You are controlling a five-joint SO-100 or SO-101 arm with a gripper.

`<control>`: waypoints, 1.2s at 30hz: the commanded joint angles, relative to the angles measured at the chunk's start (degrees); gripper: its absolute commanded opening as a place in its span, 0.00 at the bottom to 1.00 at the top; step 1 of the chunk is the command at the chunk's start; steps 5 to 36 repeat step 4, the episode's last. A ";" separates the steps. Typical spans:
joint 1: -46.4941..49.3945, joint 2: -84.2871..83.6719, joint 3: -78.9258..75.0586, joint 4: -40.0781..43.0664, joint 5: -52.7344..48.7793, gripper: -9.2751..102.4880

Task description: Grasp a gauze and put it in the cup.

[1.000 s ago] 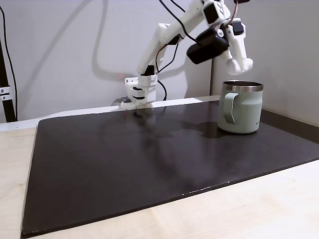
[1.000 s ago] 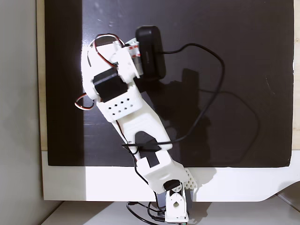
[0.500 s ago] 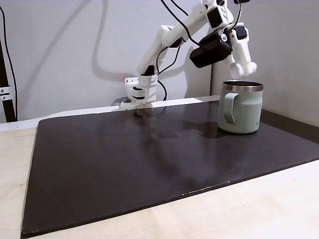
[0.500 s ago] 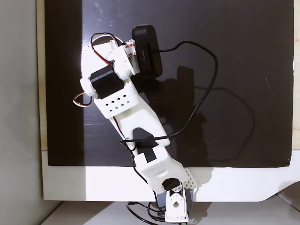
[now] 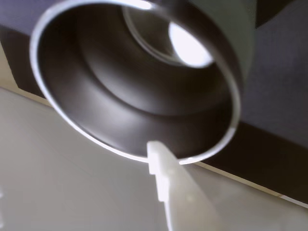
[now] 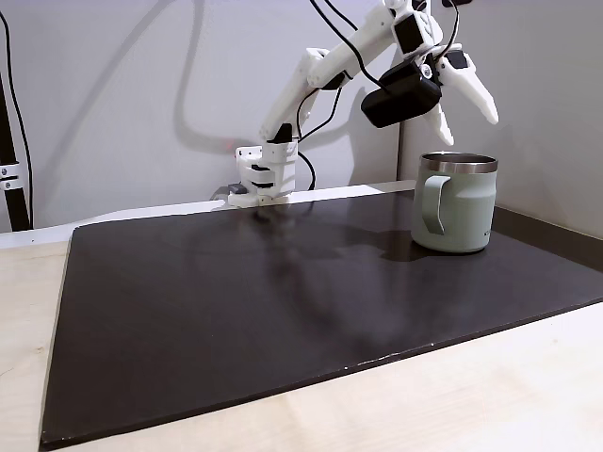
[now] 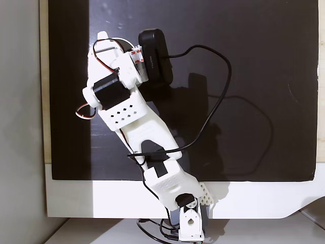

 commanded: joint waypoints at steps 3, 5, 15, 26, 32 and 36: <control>0.70 1.05 -3.69 0.09 -0.79 0.38; 0.79 1.05 -3.69 0.26 -0.79 0.38; 0.79 1.05 -3.69 0.26 -0.79 0.38; 0.79 1.05 -3.69 0.26 -0.79 0.38; 0.79 1.05 -3.69 0.26 -0.79 0.38; 0.79 1.05 -3.69 0.26 -0.79 0.38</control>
